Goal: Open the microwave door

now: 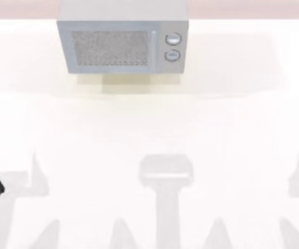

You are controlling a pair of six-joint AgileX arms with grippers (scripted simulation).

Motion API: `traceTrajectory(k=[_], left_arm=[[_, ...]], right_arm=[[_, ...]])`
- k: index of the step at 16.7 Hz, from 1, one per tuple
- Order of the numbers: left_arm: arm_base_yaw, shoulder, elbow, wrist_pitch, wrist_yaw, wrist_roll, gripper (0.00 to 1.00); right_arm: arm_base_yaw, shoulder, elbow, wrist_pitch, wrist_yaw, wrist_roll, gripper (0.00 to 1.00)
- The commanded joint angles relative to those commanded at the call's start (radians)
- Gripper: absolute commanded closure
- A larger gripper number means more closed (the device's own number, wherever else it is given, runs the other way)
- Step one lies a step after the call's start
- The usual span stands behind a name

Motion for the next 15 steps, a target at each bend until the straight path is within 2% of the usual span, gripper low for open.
traceTrajectory(k=[4, 8, 11, 15], left_arm=[[-0.008, 0.022, 0.021, -0.022, -0.002, 0.001, 0.00], [-0.055, 0.160, 0.160, -0.145, -0.015, -0.002, 0.00], [-0.113, 0.331, 0.348, -0.276, -0.033, -0.023, 0.00], [-0.210, 0.627, 0.707, -0.463, -0.062, -0.088, 0.00]], right_arm=[[0.000, 0.000, 0.000, 0.000, 0.000, 0.000, 0.00], [0.000, 0.000, 0.000, 0.000, 0.000, 0.000, 0.00], [0.000, 0.000, 0.000, 0.000, 0.000, 0.000, 0.00], [0.000, 0.000, 0.000, 0.000, 0.000, 0.000, 0.00]])
